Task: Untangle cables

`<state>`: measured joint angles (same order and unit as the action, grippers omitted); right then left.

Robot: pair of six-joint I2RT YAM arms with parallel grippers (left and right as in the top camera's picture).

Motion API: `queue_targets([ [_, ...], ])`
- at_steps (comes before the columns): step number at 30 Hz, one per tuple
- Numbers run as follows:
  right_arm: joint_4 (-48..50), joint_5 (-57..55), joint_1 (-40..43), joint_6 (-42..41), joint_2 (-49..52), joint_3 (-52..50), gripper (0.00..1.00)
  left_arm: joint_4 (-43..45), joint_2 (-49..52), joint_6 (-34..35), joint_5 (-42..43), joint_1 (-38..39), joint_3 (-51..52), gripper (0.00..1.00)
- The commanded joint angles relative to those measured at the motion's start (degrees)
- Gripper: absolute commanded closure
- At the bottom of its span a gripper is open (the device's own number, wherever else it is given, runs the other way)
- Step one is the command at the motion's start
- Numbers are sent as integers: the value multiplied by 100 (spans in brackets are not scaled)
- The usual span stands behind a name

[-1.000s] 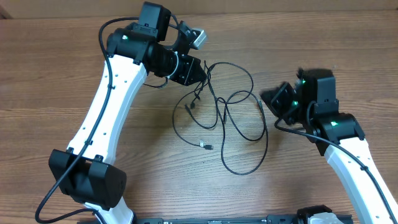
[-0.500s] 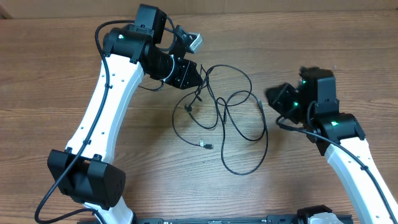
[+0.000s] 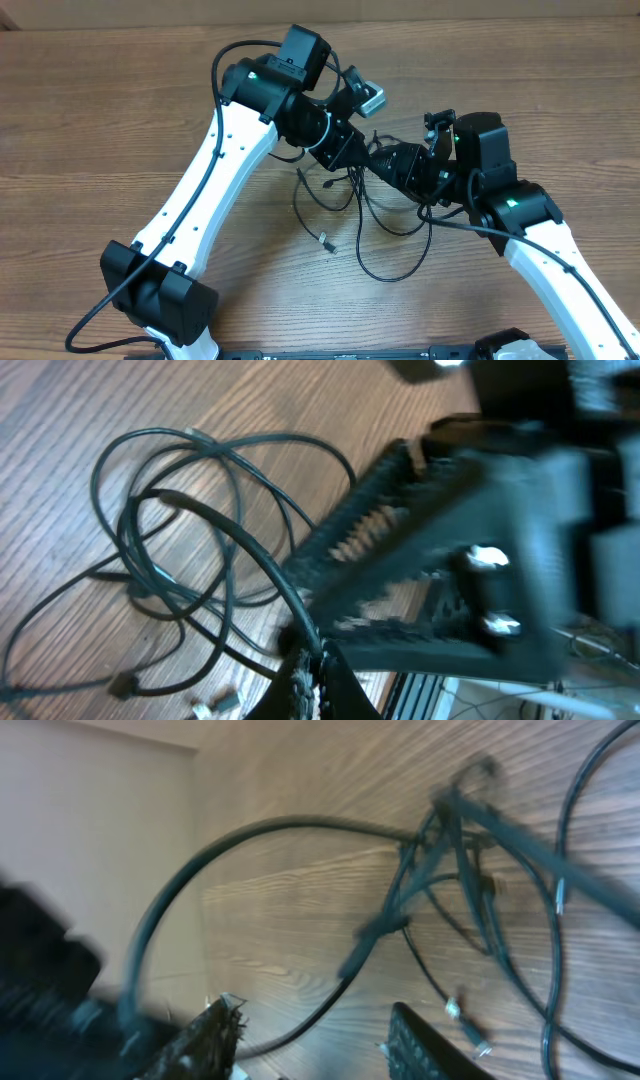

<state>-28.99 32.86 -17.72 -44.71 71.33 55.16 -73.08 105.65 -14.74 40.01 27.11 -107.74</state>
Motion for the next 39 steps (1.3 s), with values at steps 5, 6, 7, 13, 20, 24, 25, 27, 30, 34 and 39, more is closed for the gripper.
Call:
queue_targets([
  [5,46,-173,-24,-636,721,74,55,4,-195,-155,4,195,-81,96],
  [6,66,-173,-24,-636,798,74,57,4,-195,-155,4,197,-81,96],
  [7,72,-175,-24,-638,839,74,60,2,-195,-155,4,197,-81,96],
  [13,175,-177,-22,-654,907,74,93,-37,-195,-155,-146,181,-81,96],
  [20,4,-317,26,-623,907,74,96,-286,-195,133,-1360,85,-81,96],
  [24,-404,-632,247,-603,907,74,96,-409,-195,487,-1941,-210,-81,96],
  [25,-522,-686,348,-579,907,74,96,-435,-195,516,-1945,-330,-81,96],
  [27,-645,-691,542,-444,905,74,96,-472,-195,623,-1941,-579,-81,96],
  [30,-782,-684,868,-428,905,74,96,-490,-195,758,-1937,-931,-81,96],
  [34,-789,-470,1200,-302,905,74,96,-525,-195,772,-1893,-1281,-81,96],
  [39,-691,-192,1340,35,905,74,96,-529,-195,798,-1921,-1495,-81,96],
])
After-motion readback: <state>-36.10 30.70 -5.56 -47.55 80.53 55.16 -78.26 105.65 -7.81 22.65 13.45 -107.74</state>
